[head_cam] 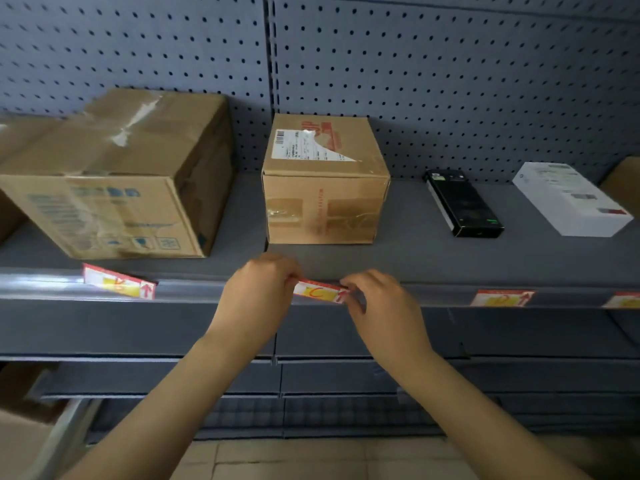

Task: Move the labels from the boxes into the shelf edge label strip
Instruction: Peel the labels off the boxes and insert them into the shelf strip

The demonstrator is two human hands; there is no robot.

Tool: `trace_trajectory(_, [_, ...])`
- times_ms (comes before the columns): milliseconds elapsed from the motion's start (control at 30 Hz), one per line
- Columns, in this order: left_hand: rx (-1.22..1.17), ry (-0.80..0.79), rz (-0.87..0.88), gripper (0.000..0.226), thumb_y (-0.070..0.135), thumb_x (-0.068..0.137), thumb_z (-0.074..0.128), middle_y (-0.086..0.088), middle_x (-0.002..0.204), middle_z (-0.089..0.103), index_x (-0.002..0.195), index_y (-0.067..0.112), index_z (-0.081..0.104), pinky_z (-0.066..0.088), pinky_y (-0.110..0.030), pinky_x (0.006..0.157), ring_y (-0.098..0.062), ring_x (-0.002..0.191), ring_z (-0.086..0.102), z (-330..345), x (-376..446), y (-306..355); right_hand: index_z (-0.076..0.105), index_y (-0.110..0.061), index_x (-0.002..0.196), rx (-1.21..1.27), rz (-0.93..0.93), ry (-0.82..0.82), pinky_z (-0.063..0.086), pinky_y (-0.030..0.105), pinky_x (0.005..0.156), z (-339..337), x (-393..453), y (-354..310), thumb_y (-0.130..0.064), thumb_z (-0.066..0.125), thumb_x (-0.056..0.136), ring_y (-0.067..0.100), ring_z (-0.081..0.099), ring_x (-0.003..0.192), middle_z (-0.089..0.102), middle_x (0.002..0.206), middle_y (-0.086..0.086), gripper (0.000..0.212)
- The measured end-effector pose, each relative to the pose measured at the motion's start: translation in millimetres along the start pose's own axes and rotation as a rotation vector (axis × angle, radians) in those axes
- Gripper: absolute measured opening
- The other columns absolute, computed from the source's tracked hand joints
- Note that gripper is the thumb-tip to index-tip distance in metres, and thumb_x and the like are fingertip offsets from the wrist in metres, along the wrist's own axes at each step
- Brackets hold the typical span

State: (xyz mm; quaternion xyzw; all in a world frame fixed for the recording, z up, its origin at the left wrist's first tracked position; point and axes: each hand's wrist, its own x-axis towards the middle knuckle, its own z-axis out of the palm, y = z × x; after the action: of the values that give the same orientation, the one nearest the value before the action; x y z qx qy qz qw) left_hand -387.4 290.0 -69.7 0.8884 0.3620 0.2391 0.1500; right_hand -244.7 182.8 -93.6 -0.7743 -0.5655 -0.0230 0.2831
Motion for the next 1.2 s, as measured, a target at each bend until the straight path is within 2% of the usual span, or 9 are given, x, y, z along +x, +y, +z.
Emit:
trace_trajectory(133, [0.059,-0.055,0.034,0.015,0.008,0.085,0.061,-0.002,0.081,0.069,0.083,0.019,0.071,0.051,-0.033,0.052,-0.025,0.069,0.063,4,-1,-9,0.068,-0.014,0.079,-0.048,-0.018,-0.003,0.049,0.034,0.060,1,7,2,-0.005,0.069,0.080,0.024,0.061,0.077,0.063,0.080,0.002,0.009])
trace_trajectory(200, [0.114,-0.066,0.034,0.015,0.006,0.082,0.064,-0.002,0.075,0.067,0.077,0.020,0.070,0.036,-0.024,0.042,-0.026,0.062,0.061,7,-3,-10,0.070,-0.013,0.081,-0.070,-0.065,-0.017,0.052,0.038,0.058,1,7,2,-0.003,0.069,0.080,0.026,0.060,0.076,0.063,0.080,0.004,0.010])
trace_trajectory(267, [0.163,-0.095,0.030,0.019,0.000,0.071,0.072,-0.003,0.067,0.064,0.068,0.018,0.068,0.025,-0.019,0.040,-0.027,0.052,0.059,9,-4,-10,0.071,-0.012,0.083,-0.095,-0.108,-0.023,0.052,0.039,0.055,2,8,0,-0.001,0.070,0.078,0.026,0.060,0.074,0.063,0.079,0.004,0.012])
trace_trajectory(367, [0.267,-0.112,0.029,0.031,-0.010,0.050,0.079,-0.002,0.057,0.059,0.059,0.017,0.065,0.026,-0.019,0.036,-0.025,0.042,0.054,11,-4,-8,0.072,-0.012,0.082,-0.098,-0.135,-0.006,0.051,0.039,0.051,5,10,1,0.002,0.071,0.075,0.025,0.059,0.071,0.064,0.077,0.004,0.015])
trace_trajectory(533, [0.307,-0.141,0.026,0.033,-0.013,0.046,0.077,-0.004,0.055,0.058,0.058,0.016,0.065,0.033,-0.023,0.036,-0.025,0.043,0.054,12,-9,-5,0.071,-0.012,0.076,-0.066,-0.127,-0.003,0.048,0.035,0.047,7,7,1,0.004,0.072,0.071,0.023,0.059,0.066,0.062,0.073,0.002,0.017])
trace_trajectory(700, [0.286,-0.128,-0.032,0.031,-0.012,0.054,0.074,-0.004,0.064,0.062,0.065,0.016,0.069,0.045,-0.028,0.038,-0.027,0.051,0.059,16,-10,-3,0.072,-0.012,0.073,-0.060,-0.099,-0.011,0.049,0.033,0.047,5,12,3,0.005,0.072,0.070,0.024,0.060,0.065,0.062,0.071,0.003,0.017])
trace_trajectory(867, [0.291,-0.141,-0.056,0.029,-0.009,0.063,0.073,-0.004,0.068,0.063,0.072,0.018,0.072,0.049,-0.028,0.042,-0.026,0.056,0.062,15,-9,-1,0.071,-0.010,0.072,-0.097,-0.105,-0.033,0.049,0.037,0.050,8,13,4,0.010,0.073,0.064,0.023,0.055,0.065,0.058,0.071,0.003,0.021])
trace_trajectory(1033, [0.276,-0.116,-0.061,0.032,-0.002,0.080,0.060,-0.003,0.091,0.066,0.097,0.023,0.071,0.054,-0.034,0.061,-0.026,0.077,0.065,12,-13,2,0.065,-0.010,0.064,-0.221,-0.215,-0.063,0.041,0.032,0.051,7,10,-1,0.009,0.075,0.051,0.024,0.053,0.062,0.057,0.069,0.004,0.025])
trace_trajectory(1200, [0.246,-0.073,-0.071,0.037,0.001,0.082,0.056,0.002,0.099,0.067,0.103,0.027,0.070,0.047,-0.029,0.061,-0.023,0.086,0.065,8,-18,7,0.063,-0.008,0.059,-0.208,-0.247,-0.050,0.044,0.032,0.053,4,8,-2,0.015,0.070,0.046,0.026,0.055,0.067,0.058,0.068,0.005,0.027])
